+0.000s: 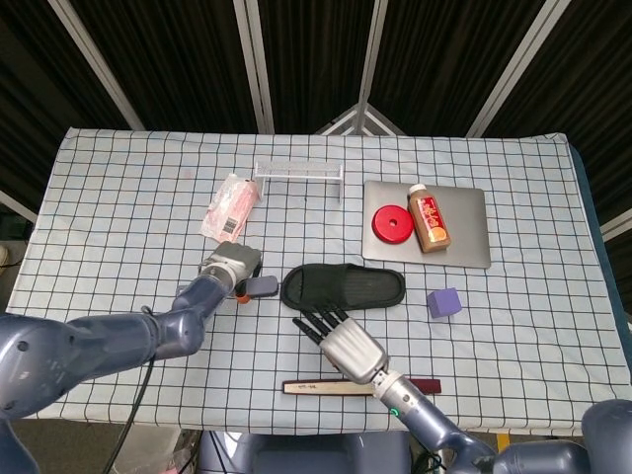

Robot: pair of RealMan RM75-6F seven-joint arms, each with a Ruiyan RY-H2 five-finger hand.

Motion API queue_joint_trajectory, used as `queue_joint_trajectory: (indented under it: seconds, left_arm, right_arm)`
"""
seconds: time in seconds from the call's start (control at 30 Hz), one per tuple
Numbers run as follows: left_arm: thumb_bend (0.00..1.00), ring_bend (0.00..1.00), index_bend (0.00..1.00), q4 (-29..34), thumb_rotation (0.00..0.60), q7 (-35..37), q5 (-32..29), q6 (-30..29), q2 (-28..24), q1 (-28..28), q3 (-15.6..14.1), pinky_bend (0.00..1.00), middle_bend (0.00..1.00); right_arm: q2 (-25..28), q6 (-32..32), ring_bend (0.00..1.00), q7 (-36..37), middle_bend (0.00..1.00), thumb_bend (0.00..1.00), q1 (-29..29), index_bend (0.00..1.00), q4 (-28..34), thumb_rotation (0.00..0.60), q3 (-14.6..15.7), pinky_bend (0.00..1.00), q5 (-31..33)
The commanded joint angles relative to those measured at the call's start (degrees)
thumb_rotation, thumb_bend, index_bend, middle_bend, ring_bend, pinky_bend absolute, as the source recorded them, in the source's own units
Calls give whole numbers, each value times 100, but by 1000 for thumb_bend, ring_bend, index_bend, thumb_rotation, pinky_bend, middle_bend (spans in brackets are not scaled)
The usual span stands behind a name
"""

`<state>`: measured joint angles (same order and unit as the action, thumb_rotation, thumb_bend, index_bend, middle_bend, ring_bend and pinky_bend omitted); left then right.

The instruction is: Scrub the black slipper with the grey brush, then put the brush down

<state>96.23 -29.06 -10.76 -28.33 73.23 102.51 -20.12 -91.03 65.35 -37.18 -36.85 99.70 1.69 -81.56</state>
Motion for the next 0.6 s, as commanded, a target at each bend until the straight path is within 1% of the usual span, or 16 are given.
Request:
queue_joint_trajectory:
  seconds: [0.03,0.13,0.2,0.3,0.37,0.47,0.6]
  left_arm:
    - [482,395,448,1110,600,381,1990,-868,-754,-1267,-23,356,479]
    - [481,395,448,1260,600,571,3127,-1329,-827,-2018,-73,355,473]
    - [481,395,449,1214,600,651,3823,-1601,-786,-2477,-154,354,472]
    - [481,395,449,930,600,733,4729,-1992,-599,-3091,-271,353,472]
    - [481,395,450,561,600,830,5269,-2211,-382,-3486,-288,353,472]
    - [481,395,450,172,600,1006,5678,-2288,-164,-3799,-211,351,473]
    - [481,395,446,-235,600,1169,5980,-2223,78,-4040,-73,311,470]
  right_arm:
    - [532,659,0,-9,15,674,485,0,405,600,286,0,-338]
    - [707,909,0,78,15,674,693,0,462,600,361,0,-380]
    - [789,1049,0,177,15,673,825,0,473,600,409,0,-403]
    - [861,1218,0,359,15,673,993,0,442,600,451,0,-437]
    - [867,1285,0,480,15,674,1085,0,387,600,455,0,-449]
    - [845,1255,0,534,15,674,1125,0,323,600,436,0,-446]
    - [794,1129,0,533,13,673,1129,0,254,600,396,0,-405]
